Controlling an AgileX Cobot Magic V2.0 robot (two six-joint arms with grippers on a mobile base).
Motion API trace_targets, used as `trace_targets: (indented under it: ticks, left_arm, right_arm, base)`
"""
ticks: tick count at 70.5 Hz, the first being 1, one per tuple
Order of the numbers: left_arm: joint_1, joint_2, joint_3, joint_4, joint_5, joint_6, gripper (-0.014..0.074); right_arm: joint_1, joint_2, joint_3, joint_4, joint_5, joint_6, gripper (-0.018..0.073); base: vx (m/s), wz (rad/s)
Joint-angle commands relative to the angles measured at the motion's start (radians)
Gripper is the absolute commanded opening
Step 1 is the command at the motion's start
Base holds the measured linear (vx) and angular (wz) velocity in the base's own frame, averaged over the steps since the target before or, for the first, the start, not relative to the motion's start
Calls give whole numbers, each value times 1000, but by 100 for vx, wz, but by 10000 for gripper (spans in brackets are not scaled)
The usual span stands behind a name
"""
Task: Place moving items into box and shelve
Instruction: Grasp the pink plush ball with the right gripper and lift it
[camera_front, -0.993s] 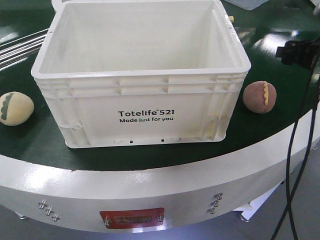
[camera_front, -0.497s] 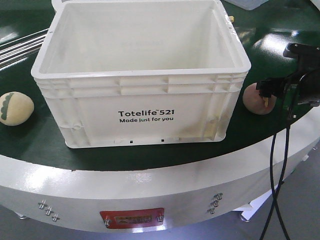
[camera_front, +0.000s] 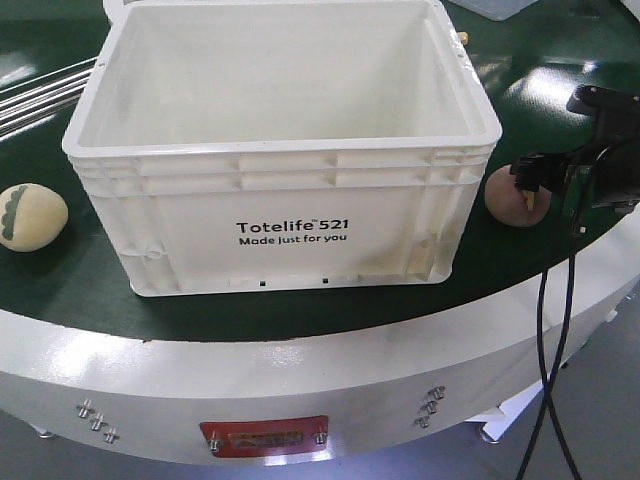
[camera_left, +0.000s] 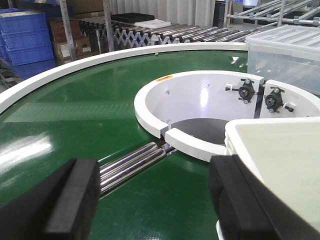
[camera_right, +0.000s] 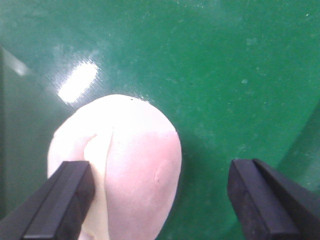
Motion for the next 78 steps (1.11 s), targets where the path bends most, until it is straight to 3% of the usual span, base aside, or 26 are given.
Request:
trace_targets:
  ticks: [1, 17, 42, 51, 63, 78]
  left_arm:
    - [1, -17, -39, -6, -83, -11, 555]
    - [1, -17, -39, -6, -81, -11, 555]
    - [1, -17, -39, -5, -69, -11, 555]
    - [1, -17, -39, -4, -68, -11, 555]
    - [1, -17, -39, -4, -68, -11, 555]
    - [1, -17, -39, -4, -68, -11, 555]
  right_arm:
    - [12, -41, -29, 8, -67, -2, 589]
    - [90, -25, -29, 13, -117, -46, 589]
    - [91, 33, -29, 18, -98, -47, 563]
    - [91, 33, -29, 18, -98, -47, 397]
    - [91, 33, -29, 18, -99, -46, -23]
    - [88, -4, -29, -18, -133, -51, -16]
  base:
    - [0, 0]
    - [0, 0]
    - [0, 0]
    - [0, 0]
    - [0, 0]
    - [0, 0]
